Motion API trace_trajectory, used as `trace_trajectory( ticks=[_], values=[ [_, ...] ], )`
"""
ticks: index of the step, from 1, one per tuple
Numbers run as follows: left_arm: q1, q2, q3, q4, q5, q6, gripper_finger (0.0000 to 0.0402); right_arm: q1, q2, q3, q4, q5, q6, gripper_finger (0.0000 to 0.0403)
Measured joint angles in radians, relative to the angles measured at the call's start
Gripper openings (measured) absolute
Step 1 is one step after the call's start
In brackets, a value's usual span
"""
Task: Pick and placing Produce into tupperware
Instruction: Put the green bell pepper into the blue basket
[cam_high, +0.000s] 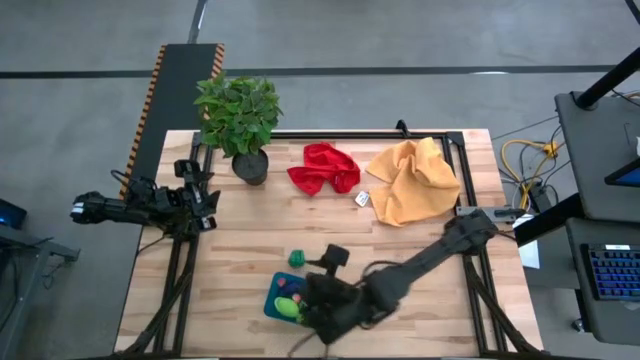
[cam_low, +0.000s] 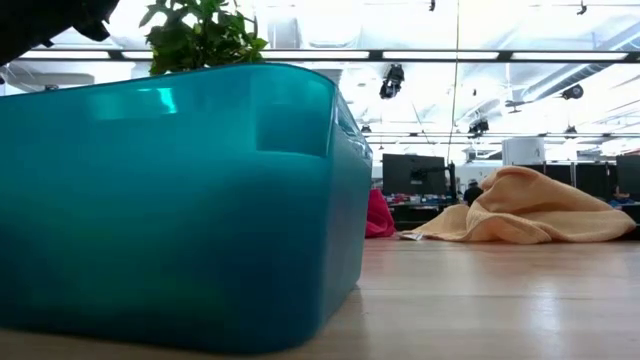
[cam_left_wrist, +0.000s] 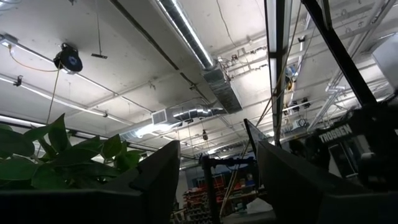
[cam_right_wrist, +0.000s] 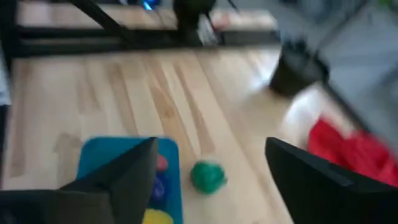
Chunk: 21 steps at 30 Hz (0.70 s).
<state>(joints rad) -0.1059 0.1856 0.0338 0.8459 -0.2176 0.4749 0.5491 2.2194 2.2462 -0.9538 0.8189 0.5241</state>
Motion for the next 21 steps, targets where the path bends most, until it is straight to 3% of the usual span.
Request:
trace_trajectory(
  ticks=[3,6,10,13,21],
  values=[
    [0.000,0.000,0.000,0.000,0.000,0.000,0.0199,0.016,-0.059,-0.025,0.091,-0.018,-0.192,0.0249],
    [0.000,0.000,0.000,0.001,0.000,0.000,0.0199,0.019,-0.099,-0.068,0.206,-0.175,-0.396,0.0198],
    [0.000,0.000,0.000,0.001,0.000,0.000,0.0199,0.012,-0.151,-0.148,0.368,-0.416,-0.530,0.0109],
    [0.000,0.000,0.000,0.001,0.000,0.000,0.0199,0.002,-0.207,-0.239,0.443,-0.478,-0.600,0.0032],
    [0.000,0.006,0.000,-0.023,0.000,-0.024,0.0199,-0.004,-0.515,-0.674,0.639,-0.447,-0.567,0.0009]
  ],
)
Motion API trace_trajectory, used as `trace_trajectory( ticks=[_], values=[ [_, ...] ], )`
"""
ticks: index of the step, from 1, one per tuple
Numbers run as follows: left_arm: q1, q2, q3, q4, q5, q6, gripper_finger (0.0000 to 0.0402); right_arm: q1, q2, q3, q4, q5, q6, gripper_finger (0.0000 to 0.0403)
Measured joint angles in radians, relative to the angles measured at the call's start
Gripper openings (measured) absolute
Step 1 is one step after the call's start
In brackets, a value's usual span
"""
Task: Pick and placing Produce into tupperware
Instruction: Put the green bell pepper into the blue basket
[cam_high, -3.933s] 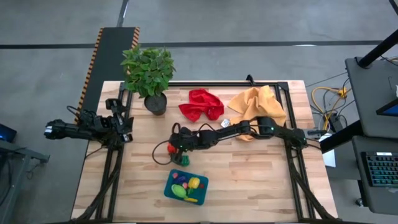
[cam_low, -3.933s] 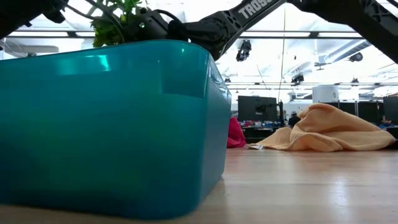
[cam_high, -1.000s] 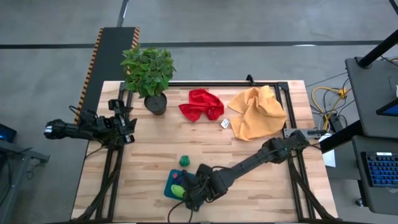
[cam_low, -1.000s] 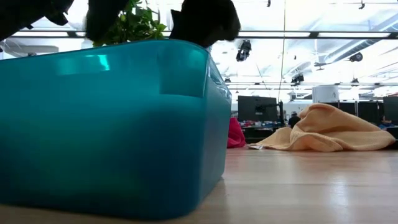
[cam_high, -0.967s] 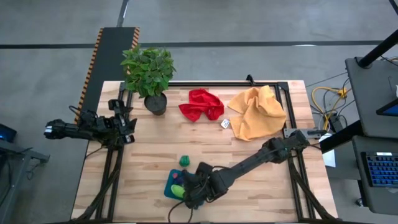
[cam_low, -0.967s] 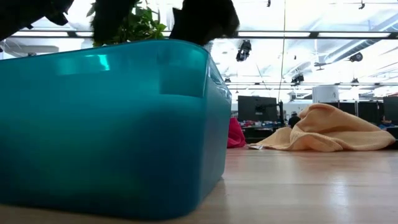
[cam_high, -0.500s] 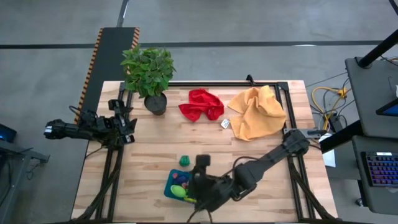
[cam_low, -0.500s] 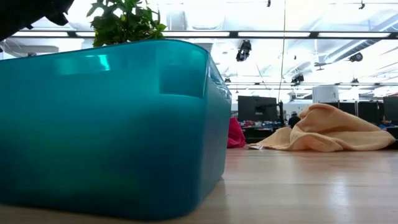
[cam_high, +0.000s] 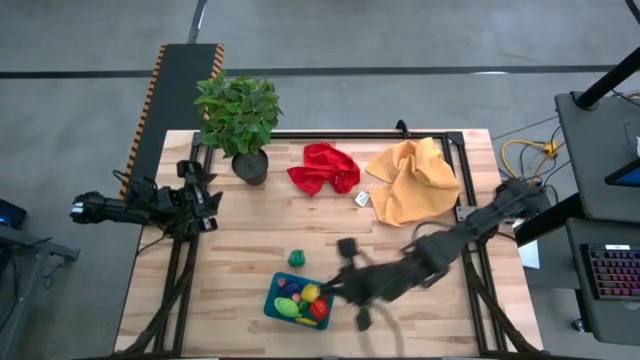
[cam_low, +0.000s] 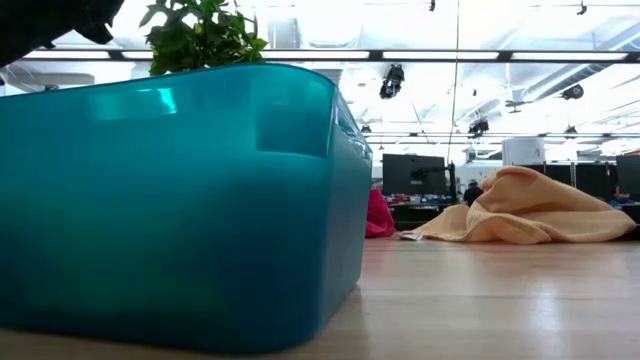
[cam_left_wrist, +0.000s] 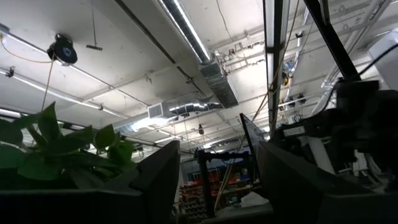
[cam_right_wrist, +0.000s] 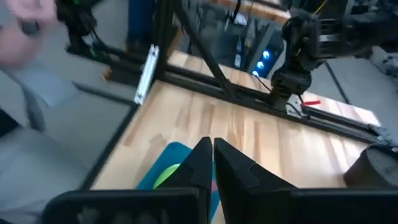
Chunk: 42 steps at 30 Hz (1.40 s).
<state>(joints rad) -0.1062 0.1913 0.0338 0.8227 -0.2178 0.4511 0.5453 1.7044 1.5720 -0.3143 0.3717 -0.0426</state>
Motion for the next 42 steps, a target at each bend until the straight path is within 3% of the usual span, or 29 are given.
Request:
trace_trajectory(
  ticks=[6,11,16,22,28,32,35,37,39,42],
  values=[
    [0.000,0.007,0.000,-0.004,0.000,-0.023,0.0199,0.008,-0.311,-0.467,0.332,-0.036,0.055,0.0009],
    [0.000,0.010,0.000,-0.010,0.000,-0.028,0.0199,-0.002,-0.496,-0.858,0.716,-0.053,0.049,0.0008],
    [0.000,0.011,0.000,-0.023,0.000,-0.029,0.0199,-0.078,-0.618,-1.085,0.926,-0.056,0.008,0.0008],
    [0.000,0.012,0.000,-0.097,0.000,-0.040,0.0199,-0.165,-0.745,-1.171,0.926,-0.056,-0.020,0.0008],
    [0.000,0.018,0.000,-0.163,0.019,-0.214,0.0199,-0.185,-0.793,-1.172,0.919,-0.057,-0.100,0.0008],
    [0.000,0.034,0.037,-0.338,0.032,-0.237,0.0199,-0.185,-0.800,-1.161,0.919,-0.057,-0.196,0.0008],
    [0.000,0.088,0.102,-0.542,-0.015,-0.270,0.0199,-0.184,-0.801,-1.153,0.918,-0.056,-0.256,0.0009],
    [0.000,0.148,0.169,-0.698,-0.117,-0.299,0.0199,-0.183,-0.802,-1.149,0.917,-0.027,-0.306,0.0009],
    [0.002,0.220,0.241,-0.806,-0.224,-0.311,0.0199,-0.183,-0.802,-1.140,0.918,0.045,-0.331,0.0009],
    [0.002,0.347,0.355,-0.891,-0.279,-0.294,0.0200,-0.184,-0.802,-1.131,0.917,0.222,-0.342,0.0009]
  ],
)
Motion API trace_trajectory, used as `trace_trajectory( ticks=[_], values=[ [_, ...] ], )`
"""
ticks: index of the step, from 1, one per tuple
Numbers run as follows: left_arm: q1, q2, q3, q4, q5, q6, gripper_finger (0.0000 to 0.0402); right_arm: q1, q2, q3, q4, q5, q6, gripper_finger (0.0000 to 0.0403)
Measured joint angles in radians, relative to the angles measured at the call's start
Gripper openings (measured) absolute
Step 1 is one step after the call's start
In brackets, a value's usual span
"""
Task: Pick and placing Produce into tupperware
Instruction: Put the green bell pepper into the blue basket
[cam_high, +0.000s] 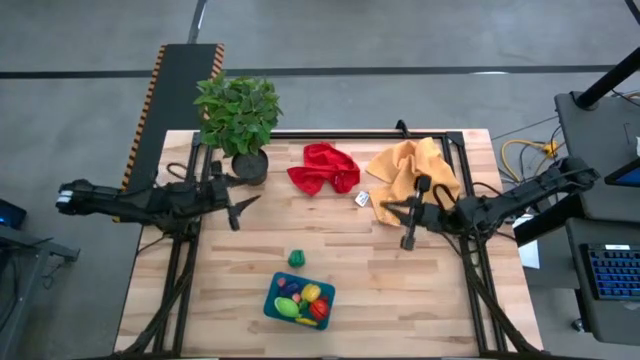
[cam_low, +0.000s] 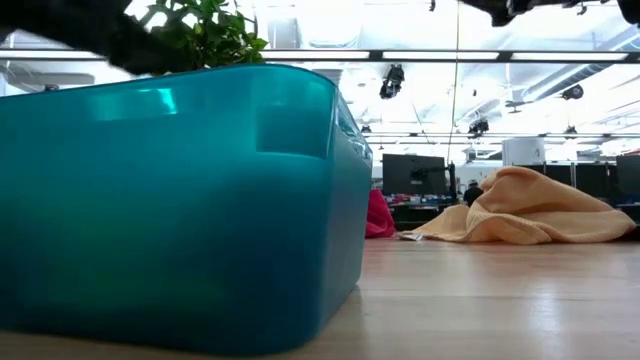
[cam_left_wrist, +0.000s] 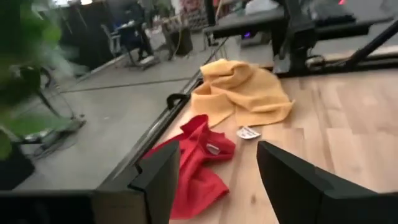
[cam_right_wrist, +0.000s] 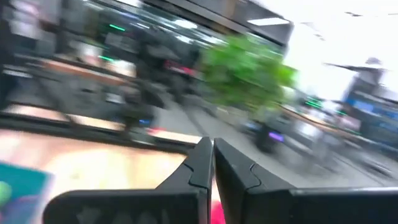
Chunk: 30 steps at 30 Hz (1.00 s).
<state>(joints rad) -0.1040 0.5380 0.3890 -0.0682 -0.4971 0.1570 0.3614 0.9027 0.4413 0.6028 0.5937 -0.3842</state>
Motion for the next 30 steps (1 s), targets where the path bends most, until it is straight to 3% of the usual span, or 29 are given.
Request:
trace_trajectory(
  ticks=[4,9,15,20,23,30],
  values=[
    [0.003,0.173,0.171,-0.123,-0.052,-0.048,0.0220,-0.001,0.000,0.011,0.001,0.166,-0.046,0.0010],
    [0.041,0.410,0.379,-0.422,-0.170,-0.237,0.0288,-0.006,0.001,0.023,0.000,0.193,-0.095,0.0036],
    [0.071,0.685,0.575,-0.606,-0.177,-0.256,0.0358,-0.017,0.000,0.034,0.001,0.233,-0.202,0.0093],
    [0.071,0.856,0.782,-0.849,-0.166,-0.379,0.0365,-0.018,-0.006,0.042,0.002,0.358,-0.264,0.0119],
    [0.067,0.929,0.887,-0.985,-0.129,-0.458,0.0366,-0.018,-0.014,0.043,0.000,0.379,-0.292,0.0125],
    [0.007,0.982,1.013,-1.026,-0.070,-0.554,0.0366,-0.018,-0.032,0.042,0.003,0.379,-0.309,0.0118]
  ],
)
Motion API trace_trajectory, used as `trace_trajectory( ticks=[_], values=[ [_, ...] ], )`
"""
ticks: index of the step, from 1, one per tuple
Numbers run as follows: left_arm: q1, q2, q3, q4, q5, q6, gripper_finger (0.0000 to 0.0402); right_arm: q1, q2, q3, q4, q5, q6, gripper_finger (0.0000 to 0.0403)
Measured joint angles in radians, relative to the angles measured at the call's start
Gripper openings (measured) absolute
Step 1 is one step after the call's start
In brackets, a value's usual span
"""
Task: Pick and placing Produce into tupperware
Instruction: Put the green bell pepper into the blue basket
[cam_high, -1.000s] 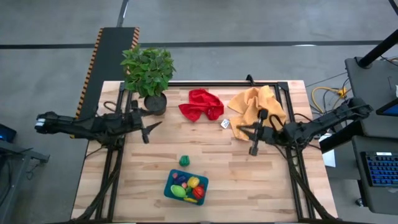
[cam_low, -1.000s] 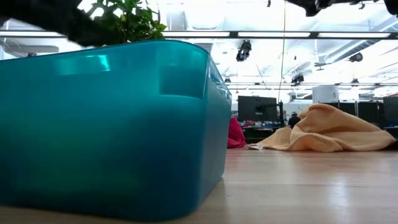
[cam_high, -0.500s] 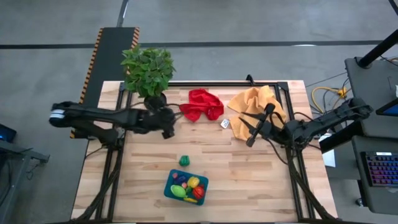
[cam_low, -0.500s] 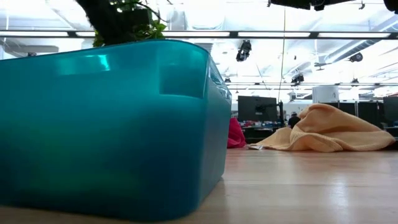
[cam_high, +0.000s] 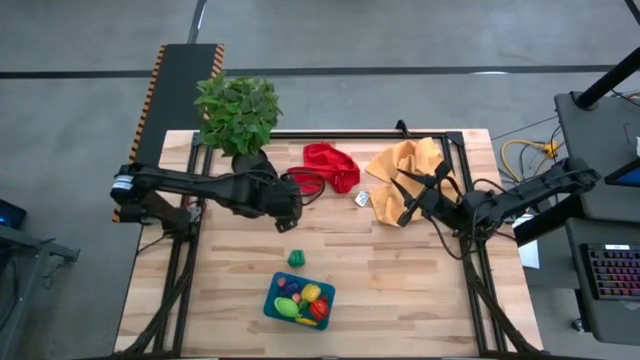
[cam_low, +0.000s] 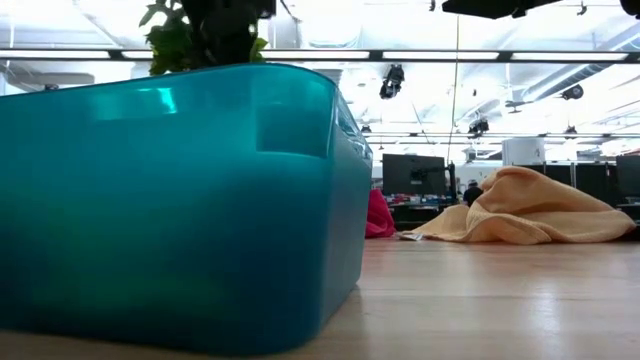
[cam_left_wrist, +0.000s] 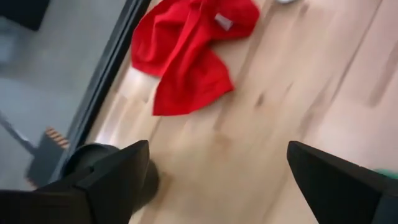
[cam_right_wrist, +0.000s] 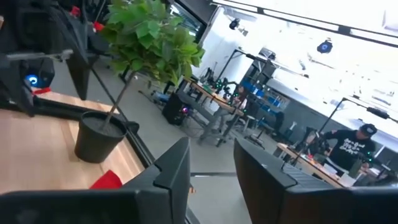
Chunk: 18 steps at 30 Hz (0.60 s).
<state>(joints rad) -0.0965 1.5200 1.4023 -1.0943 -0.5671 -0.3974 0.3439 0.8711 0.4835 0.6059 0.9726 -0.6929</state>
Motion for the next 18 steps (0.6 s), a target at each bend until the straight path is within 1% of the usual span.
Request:
trace_trajectory(
  ticks=[3,8,18],
  values=[
    [-0.027,-0.013,0.019,0.006,0.000,-0.106,0.0366,0.000,-0.011,0.000,0.002,0.000,0.017,0.0112],
    [-0.051,-0.033,0.030,0.011,0.002,-0.362,0.0366,0.000,-0.030,0.000,0.001,-0.001,0.033,0.0103],
    [-0.096,-0.009,0.030,0.015,0.088,-0.773,0.0366,0.000,-0.032,0.000,-0.003,-0.002,0.003,0.0093]
  ],
)
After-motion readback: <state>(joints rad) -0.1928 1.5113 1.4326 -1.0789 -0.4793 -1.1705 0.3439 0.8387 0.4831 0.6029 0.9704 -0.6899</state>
